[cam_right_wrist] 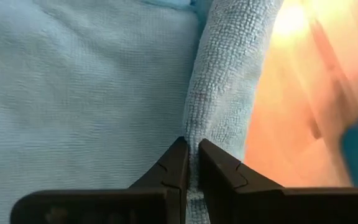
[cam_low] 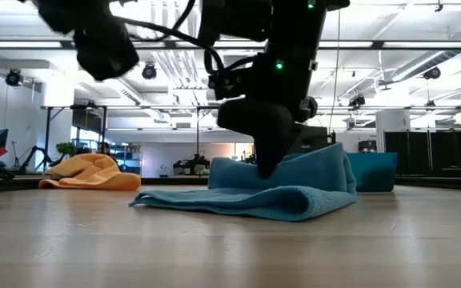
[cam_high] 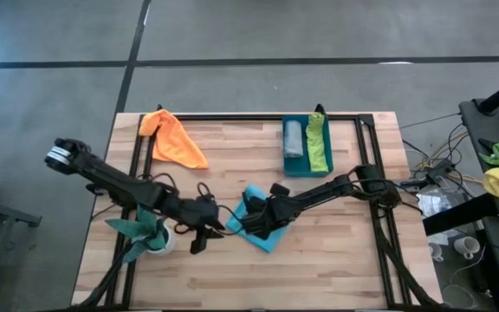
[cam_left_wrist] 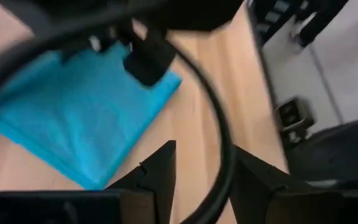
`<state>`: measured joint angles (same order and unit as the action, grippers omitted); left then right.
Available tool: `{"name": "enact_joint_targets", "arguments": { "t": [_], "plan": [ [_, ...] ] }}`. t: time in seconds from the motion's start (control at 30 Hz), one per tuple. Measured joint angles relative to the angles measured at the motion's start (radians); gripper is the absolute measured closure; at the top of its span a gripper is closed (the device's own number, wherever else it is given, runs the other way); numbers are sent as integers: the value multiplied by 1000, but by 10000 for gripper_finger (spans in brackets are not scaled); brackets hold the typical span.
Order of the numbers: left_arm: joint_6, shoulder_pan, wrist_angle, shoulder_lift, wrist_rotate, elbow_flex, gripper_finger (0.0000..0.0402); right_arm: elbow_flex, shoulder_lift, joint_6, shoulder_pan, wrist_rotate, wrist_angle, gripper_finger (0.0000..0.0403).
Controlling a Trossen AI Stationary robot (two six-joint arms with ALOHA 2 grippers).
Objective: Roll microfiber towels into tight, uniform cylinder then place into a basket
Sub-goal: Roll the blue towel
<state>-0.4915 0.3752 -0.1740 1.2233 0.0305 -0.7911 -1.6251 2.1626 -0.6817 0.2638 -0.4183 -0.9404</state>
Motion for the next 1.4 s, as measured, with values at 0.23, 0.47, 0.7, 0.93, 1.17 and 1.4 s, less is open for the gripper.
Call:
{"name": "enact_joint_targets", "arguments": {
  "t": [0.23, 0.47, 0.7, 0.93, 1.17, 1.4],
  "plan": [
    [1, -1, 2, -104, 57, 3, 290, 9, 0, -8, 0, 63, 18, 369],
    [0, 0, 2, -104, 115, 8, 290, 15, 0, -17, 0, 156, 68, 322],
    [-26, -8, 9, -24, 202, 9, 290, 14, -94, -82, 10, 160, 40, 249],
    [-48, -87, 102, 85, 217, 9, 290, 196, -328, -161, 26, 104, 27, 217],
    [-22, -215, 302, 271, 190, -7, 290, 482, -464, -235, 26, 103, 252, 231],
    [59, -297, 374, 473, 159, -43, 290, 565, -411, -213, 48, 171, 368, 247]
  ]
}}
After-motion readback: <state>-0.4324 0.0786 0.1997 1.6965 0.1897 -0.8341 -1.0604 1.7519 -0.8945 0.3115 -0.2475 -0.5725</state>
